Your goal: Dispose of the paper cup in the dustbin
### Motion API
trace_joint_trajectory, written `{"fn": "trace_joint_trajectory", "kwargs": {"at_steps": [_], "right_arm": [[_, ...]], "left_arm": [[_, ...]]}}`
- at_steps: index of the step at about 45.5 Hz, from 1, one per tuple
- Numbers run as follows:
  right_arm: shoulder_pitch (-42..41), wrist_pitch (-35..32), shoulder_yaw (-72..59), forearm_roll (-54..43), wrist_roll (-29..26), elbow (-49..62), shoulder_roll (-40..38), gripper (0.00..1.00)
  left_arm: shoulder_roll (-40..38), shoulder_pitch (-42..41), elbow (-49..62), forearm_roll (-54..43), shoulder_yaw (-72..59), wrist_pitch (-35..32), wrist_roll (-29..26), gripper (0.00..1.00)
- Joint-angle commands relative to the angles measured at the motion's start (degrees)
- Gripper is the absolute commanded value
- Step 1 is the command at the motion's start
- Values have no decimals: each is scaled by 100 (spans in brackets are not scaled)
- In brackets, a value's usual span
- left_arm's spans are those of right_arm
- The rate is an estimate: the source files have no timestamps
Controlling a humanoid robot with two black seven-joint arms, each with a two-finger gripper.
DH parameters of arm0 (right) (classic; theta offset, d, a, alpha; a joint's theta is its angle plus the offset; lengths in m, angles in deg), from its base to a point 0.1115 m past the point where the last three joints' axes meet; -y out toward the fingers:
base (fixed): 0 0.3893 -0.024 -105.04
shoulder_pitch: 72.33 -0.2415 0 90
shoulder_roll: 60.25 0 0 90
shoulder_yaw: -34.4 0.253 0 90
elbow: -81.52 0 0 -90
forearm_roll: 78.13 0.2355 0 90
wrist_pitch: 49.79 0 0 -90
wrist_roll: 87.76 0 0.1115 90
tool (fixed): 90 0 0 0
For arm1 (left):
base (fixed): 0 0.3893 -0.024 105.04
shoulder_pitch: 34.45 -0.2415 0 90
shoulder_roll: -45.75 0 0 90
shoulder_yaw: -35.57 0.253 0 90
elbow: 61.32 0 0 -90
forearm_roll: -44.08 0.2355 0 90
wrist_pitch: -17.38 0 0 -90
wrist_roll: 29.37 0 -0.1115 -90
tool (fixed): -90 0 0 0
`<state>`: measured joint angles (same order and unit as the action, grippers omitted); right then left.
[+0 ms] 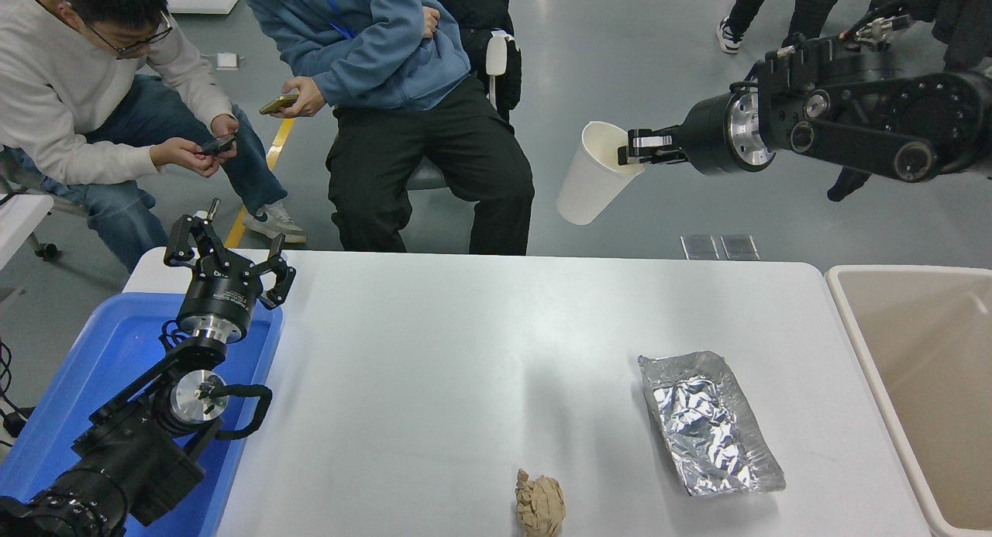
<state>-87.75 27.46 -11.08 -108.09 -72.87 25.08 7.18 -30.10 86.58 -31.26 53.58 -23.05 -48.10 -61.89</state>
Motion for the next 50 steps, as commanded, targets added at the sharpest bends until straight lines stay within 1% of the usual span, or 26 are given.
{"fn": "trace_joint_trajectory", "kwargs": {"at_steps": [1, 12, 19, 24, 30, 35, 42, 50], "right_arm": [[-75, 9, -119, -10, 5, -86, -362, 0], [259, 62, -127, -388, -3, -68, -1354, 0], [619, 71, -13, -678, 5, -68, -2312, 0], [874, 71, 40, -722, 14, -16, -2822, 0], [1243, 185, 127, -722, 14, 178, -3253, 0], [1804, 369, 347, -722, 14, 432, -3543, 0], [2701, 519, 812, -661, 32, 916, -3746, 0], [3861, 668, 1603, -635, 41, 1548, -3711, 0]], "left_arm": [[0, 0, 0, -1, 0, 0, 0, 100], [0, 0, 0, -1, 0, 0, 0, 100], [0, 0, 0, -1, 0, 0, 0, 100], [0, 0, 0, -1, 0, 0, 0, 100], [0, 0, 0, -1, 0, 0, 0, 100], [0, 0, 0, -1, 0, 0, 0, 100], [0, 0, 0, -1, 0, 0, 0, 100], [-9, 0, 0, -1, 9, 0, 0, 100]]}}
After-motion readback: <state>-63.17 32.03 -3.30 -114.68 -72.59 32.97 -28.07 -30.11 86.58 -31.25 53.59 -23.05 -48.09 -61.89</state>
